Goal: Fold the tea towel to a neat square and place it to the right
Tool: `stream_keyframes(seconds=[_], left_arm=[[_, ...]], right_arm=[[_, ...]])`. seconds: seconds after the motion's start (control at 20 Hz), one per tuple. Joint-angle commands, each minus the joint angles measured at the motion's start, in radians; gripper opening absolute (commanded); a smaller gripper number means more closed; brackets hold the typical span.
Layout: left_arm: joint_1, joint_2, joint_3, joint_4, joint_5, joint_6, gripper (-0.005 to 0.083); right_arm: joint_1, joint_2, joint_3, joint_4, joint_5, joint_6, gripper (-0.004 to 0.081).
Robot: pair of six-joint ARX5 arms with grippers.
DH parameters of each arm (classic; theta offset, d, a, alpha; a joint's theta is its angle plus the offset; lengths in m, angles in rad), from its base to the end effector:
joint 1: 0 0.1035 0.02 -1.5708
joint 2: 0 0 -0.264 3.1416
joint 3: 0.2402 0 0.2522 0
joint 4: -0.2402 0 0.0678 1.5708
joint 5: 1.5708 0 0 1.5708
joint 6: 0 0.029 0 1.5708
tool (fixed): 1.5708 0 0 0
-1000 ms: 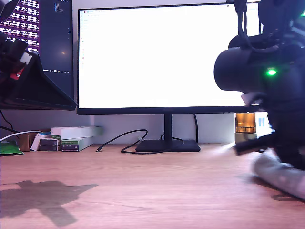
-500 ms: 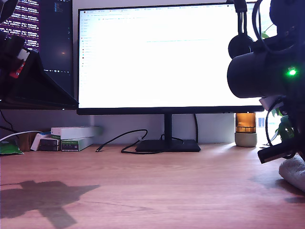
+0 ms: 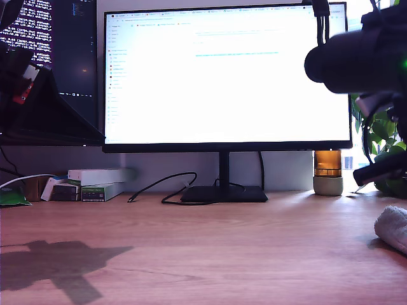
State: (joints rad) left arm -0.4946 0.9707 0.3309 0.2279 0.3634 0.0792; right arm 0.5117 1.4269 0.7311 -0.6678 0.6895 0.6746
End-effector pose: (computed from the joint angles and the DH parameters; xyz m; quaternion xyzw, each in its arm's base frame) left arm 0.1625 -0.0994 0.1853 0.0486 0.1878 -0.4149 0.8889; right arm 0.2071 0.0951 0.1656 -0.0801 0.4678 -0.2371 0.8477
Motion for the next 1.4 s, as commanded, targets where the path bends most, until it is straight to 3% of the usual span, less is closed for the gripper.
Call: stream_keyframes(seconds=[0.0, 0.3, 0.55, 0.65, 0.95, 1.1, 1.2, 1.35], left_arm=[[0.002, -0.005, -0.016, 0.012, 0.016, 0.003, -0.0021], [-0.015, -0.064, -0.016, -0.006, 0.163, -0.029, -0.0021], [-0.076, -0.082, -0.016, -0.061, 0.152, -0.038, -0.0021], [-0.09, -0.092, -0.016, -0.069, 0.152, -0.038, -0.0021], [-0.093, -0.114, -0.016, -0.084, 0.152, -0.038, -0.0021], [-0.094, -0.121, -0.016, -0.089, 0.152, -0.038, -0.0021], [-0.094, -0.122, -0.014, -0.087, 0.152, -0.042, -0.0021], [-0.094, -0.122, -0.005, -0.08, 0.152, -0.054, -0.0021]], right_arm=[[0.007, -0.031, -0.003, 0.006, 0.014, -0.016, -0.0002], [0.09, -0.23, -0.003, 0.031, 0.019, -0.127, -0.0002], [0.158, -0.416, -0.003, 0.031, 0.019, -0.185, -0.0002], [0.19, -0.486, -0.003, 0.031, 0.007, -0.257, -0.0002], [0.268, -0.635, -0.003, -0.056, -0.111, -0.356, -0.0002], [0.34, -0.736, -0.003, -0.03, -0.194, -0.418, -0.0002], [0.38, -0.796, -0.003, -0.011, -0.192, -0.417, -0.0002], [0.385, -0.841, 0.003, 0.003, -0.186, -0.364, -0.0002]])
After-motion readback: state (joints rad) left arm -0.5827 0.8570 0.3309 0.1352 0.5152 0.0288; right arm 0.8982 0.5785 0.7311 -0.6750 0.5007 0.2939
